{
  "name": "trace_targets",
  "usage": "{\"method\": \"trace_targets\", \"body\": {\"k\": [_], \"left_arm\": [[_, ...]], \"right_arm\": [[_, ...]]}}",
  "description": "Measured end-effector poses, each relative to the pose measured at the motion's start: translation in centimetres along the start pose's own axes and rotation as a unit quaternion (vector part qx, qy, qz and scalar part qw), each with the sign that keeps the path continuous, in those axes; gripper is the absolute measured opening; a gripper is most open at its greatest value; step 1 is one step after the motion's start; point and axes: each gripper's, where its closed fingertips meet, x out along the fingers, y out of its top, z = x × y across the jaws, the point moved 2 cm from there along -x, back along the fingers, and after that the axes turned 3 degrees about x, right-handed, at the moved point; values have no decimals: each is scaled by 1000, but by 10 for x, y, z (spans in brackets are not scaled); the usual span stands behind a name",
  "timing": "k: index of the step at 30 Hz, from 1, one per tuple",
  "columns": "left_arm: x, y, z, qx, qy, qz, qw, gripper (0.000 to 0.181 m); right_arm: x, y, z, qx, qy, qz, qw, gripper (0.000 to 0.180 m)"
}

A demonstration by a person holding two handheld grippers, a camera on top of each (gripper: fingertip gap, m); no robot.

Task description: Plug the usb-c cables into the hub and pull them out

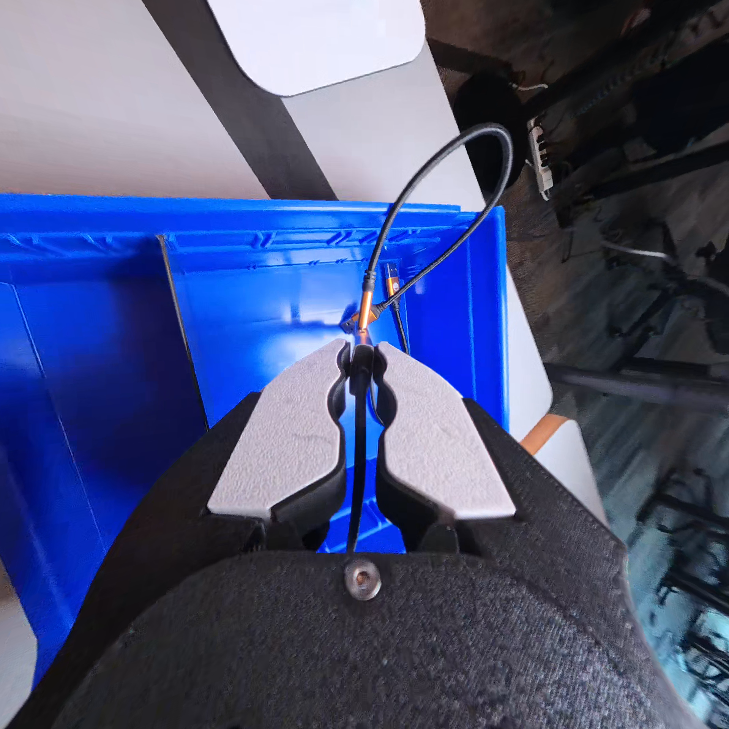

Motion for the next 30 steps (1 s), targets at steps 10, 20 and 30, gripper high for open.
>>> {"method": "trace_targets", "body": {"k": [10,20,30], "left_arm": [[2,-2,1,-5,-6,-3,1000,48],[5,-5,0,-12,-12,-7,1000,47],[7,-7,2,-7,-19,-14,1000,47]], "right_arm": [[-46,18,47,54,-31,10,998,10],[-85,-15,64,-34,-121,-216,968,9],[-100,38,64,-51,-164,-80,982,9]]}}
